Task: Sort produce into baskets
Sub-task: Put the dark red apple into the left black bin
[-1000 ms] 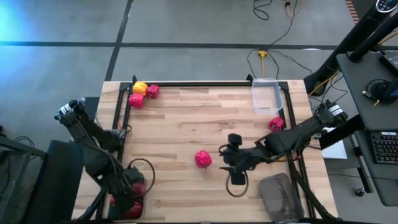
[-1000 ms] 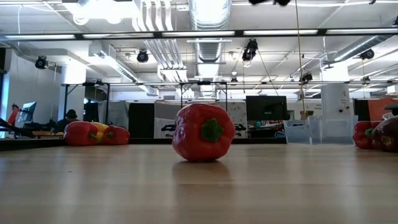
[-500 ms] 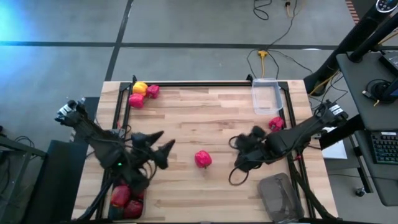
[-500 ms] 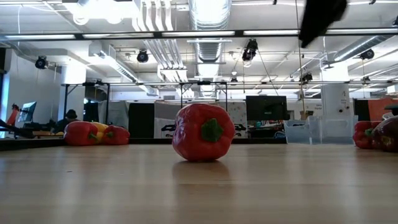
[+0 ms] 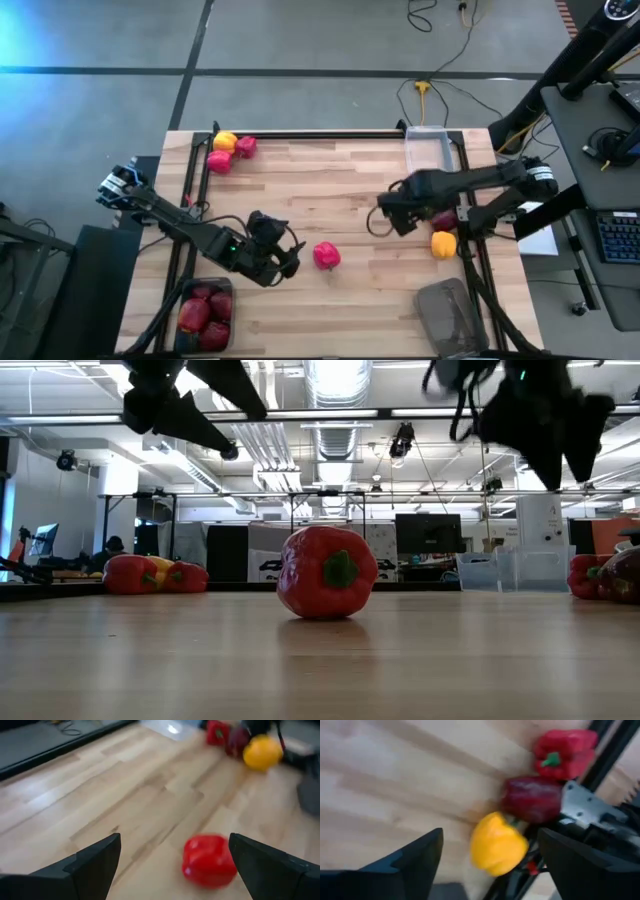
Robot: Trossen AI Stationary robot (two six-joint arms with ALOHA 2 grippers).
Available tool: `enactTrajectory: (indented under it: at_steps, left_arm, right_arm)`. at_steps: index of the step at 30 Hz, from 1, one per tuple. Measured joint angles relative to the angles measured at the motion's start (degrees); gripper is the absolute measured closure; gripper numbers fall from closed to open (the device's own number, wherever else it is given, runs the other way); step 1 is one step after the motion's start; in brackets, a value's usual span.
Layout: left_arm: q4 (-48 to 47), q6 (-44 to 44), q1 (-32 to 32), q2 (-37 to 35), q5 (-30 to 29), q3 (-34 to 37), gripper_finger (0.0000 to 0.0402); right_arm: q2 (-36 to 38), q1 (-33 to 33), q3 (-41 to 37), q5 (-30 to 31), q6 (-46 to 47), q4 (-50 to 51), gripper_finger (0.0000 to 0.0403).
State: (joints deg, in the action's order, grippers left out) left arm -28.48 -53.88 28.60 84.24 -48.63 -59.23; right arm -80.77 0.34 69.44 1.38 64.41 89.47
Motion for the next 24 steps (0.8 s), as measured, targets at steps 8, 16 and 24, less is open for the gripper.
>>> enactTrajectory:
  at_steps: [8,16,24]
  left_arm:
    - [-5.8,14.2,0.2,-0.3,6.0,0.1,0.0049]
    - [-7.4,17.2,0.2,-2.4,5.5,2.6,0.0049]
    - [-11.5,20.2,1.8,-9.2,-2.4,4.2,0.0069]
  right_arm:
    - [-0.3,-14.6,-11.1,-8.7,-5.7,-3.2,0.0033]
    - [-3.5,-18.9,-18.8,-9.3,-3.6,-4.2,0.0032]
    - [-7.2,-17.6,-20.4,-12.0,-0.6,-18.0,0.0036]
